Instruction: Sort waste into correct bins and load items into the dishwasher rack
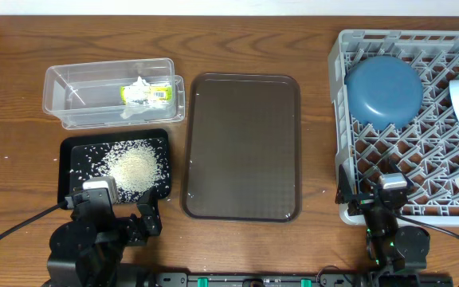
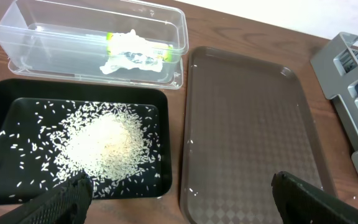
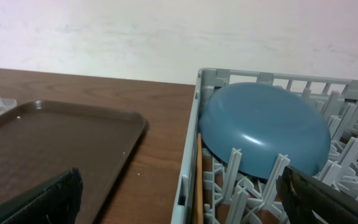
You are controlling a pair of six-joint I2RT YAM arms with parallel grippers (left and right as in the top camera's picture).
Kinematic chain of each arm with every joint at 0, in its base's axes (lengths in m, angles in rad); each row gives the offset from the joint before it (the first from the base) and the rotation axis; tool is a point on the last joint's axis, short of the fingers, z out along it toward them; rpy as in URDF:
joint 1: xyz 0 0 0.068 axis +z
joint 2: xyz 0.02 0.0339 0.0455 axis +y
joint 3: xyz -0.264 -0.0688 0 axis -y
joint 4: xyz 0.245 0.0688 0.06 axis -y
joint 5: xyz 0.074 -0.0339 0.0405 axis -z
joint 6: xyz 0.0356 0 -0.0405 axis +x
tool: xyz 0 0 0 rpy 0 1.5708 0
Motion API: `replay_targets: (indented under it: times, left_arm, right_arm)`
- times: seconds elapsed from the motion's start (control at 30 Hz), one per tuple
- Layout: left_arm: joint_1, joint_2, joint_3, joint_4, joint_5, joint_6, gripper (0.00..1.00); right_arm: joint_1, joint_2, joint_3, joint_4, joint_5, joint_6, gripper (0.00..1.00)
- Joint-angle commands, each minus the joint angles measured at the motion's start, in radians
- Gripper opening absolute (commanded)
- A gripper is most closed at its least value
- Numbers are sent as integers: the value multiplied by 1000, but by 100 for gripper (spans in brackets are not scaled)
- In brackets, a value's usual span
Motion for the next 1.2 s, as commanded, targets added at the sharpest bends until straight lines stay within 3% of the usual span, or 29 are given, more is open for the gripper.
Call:
replay_targets:
  times: [0.0,0.37,0.57,0.83,1.17]
  left_arm:
    - [-2,-4,-4,4,-8,13,95]
    - [11,-36,-26,-10,-42,16,95]
    - [48,-171,-197,61,-42,16,96]
    - [60,-317,-514,432,-42,16,95]
    - [60,-315,-789,980,-49,31,95]
  right_arm:
    - [10,-6,-5,2,3,-15,99]
    - [10,-6,-5,2,3,-15,99]
    - [10,-6,-5,2,3,-15,99]
    - [10,-6,-5,1,3,-15,99]
    - [10,-6,-5,2,3,-15,99]
